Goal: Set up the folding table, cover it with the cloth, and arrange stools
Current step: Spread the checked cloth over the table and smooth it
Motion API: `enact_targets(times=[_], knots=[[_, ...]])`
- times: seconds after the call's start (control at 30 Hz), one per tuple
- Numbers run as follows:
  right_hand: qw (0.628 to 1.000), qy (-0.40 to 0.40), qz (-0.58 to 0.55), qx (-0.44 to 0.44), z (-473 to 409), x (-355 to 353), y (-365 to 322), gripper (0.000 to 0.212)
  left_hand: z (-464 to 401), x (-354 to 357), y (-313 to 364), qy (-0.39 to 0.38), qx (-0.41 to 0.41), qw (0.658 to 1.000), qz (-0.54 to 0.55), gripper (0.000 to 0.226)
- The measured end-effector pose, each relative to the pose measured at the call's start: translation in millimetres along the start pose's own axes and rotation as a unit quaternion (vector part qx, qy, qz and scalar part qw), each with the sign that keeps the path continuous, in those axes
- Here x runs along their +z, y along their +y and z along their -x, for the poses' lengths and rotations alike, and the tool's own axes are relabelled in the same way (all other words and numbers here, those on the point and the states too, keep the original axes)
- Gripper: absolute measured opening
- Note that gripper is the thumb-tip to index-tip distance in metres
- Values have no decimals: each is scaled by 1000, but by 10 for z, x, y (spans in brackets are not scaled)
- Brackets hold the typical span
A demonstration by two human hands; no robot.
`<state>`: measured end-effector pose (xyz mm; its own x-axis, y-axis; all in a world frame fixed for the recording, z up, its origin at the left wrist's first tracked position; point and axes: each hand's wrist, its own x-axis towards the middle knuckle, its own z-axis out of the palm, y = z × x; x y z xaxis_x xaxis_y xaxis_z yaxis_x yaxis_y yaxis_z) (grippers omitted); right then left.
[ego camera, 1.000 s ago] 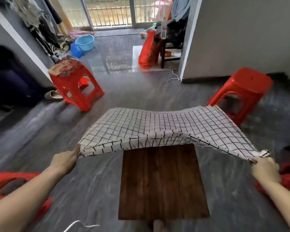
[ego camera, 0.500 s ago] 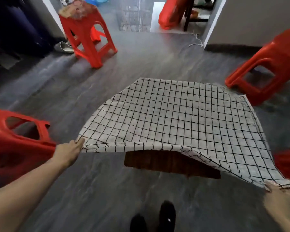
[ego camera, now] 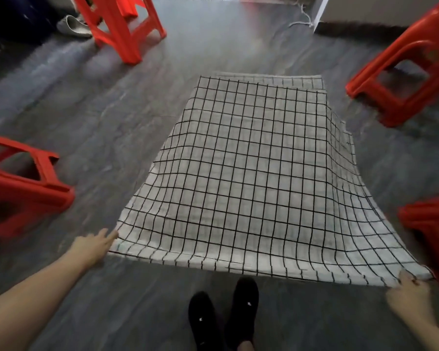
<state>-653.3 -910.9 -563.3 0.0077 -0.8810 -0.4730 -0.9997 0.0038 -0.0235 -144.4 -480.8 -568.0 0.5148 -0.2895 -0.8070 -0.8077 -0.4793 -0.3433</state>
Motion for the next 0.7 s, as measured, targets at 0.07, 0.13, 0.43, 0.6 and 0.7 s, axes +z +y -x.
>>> enact_targets(times=[0.07, 0.13, 0.43, 0.6, 0.7], knots=[[999, -6, 31, 0, 5, -128, -111, 13, -30, -3, 185, 1, 34, 999, 22, 69], [999, -20, -15, 34, -19, -65, -217, 41, -31, -53, 406, 19, 66, 996, 60, 68], [990, -16, -92, 110, -55, 148, -552, 53, -101, -720, 1249, 157, 176, 965, 110, 63], [965, 120, -221, 73, -75, 72, -420, 38, -132, -873, 1519, 169, 173, 963, 120, 64], [954, 133, -244, 113, -89, 18, -263, 38, -164, -857, 1606, 112, 153, 973, 134, 70]])
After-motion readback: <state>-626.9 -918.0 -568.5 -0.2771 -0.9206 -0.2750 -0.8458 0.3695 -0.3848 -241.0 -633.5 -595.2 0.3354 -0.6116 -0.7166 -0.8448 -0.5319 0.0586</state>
